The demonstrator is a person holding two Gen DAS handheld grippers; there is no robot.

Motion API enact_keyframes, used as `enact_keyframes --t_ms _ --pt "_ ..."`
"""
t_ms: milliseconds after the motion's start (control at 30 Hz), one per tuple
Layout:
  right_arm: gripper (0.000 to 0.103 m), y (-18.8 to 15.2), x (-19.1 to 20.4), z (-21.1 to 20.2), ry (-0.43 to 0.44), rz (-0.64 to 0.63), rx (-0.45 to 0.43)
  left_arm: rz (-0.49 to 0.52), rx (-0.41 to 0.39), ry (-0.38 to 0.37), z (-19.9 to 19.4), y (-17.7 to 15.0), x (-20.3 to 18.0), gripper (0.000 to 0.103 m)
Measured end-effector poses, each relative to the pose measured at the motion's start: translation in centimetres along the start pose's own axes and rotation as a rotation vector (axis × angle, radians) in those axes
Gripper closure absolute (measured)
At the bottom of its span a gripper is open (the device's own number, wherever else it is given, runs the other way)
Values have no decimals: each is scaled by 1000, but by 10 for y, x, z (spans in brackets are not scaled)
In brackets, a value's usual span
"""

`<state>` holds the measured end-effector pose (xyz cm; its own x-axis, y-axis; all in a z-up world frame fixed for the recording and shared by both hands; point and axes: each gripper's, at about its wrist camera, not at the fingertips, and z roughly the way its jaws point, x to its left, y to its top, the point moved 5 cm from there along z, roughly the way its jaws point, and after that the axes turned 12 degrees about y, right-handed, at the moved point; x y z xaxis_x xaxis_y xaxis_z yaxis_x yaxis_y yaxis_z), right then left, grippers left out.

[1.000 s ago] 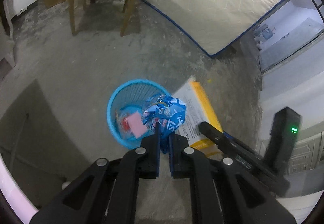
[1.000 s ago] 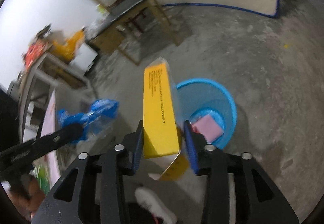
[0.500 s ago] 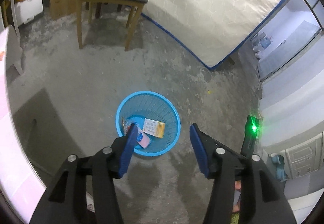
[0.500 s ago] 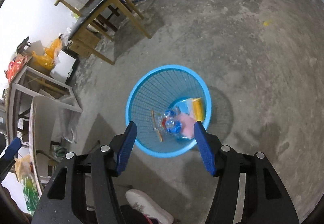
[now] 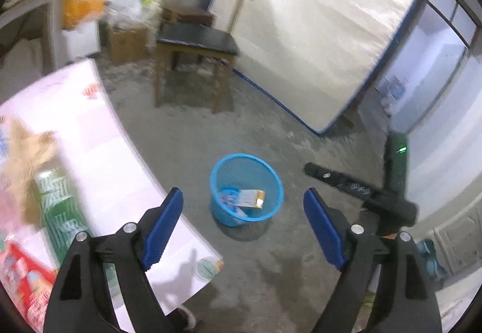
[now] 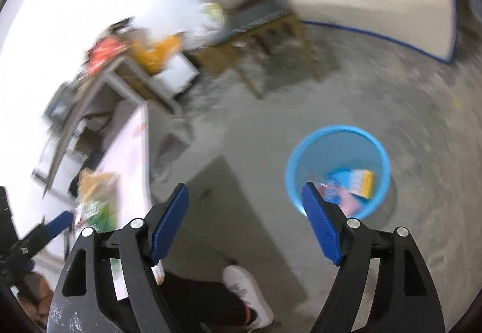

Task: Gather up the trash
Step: 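Move both tools back toward the table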

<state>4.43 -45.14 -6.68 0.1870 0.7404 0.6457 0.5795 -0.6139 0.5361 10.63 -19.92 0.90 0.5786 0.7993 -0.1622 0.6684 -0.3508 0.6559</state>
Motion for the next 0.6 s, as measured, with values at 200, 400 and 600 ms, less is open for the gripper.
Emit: enact_keyframes --t_ms 200,400,600 --pt "28 -10 96 16 154 -176 76 -56 -144 186 -67 -36 79 20" --pt "28 -34 170 48 253 -317 176 -200 -208 353 -120 -87 162 20" --pt "28 -62 225 86 299 -402 272 -353 -236 495 -150 -134 230 20"
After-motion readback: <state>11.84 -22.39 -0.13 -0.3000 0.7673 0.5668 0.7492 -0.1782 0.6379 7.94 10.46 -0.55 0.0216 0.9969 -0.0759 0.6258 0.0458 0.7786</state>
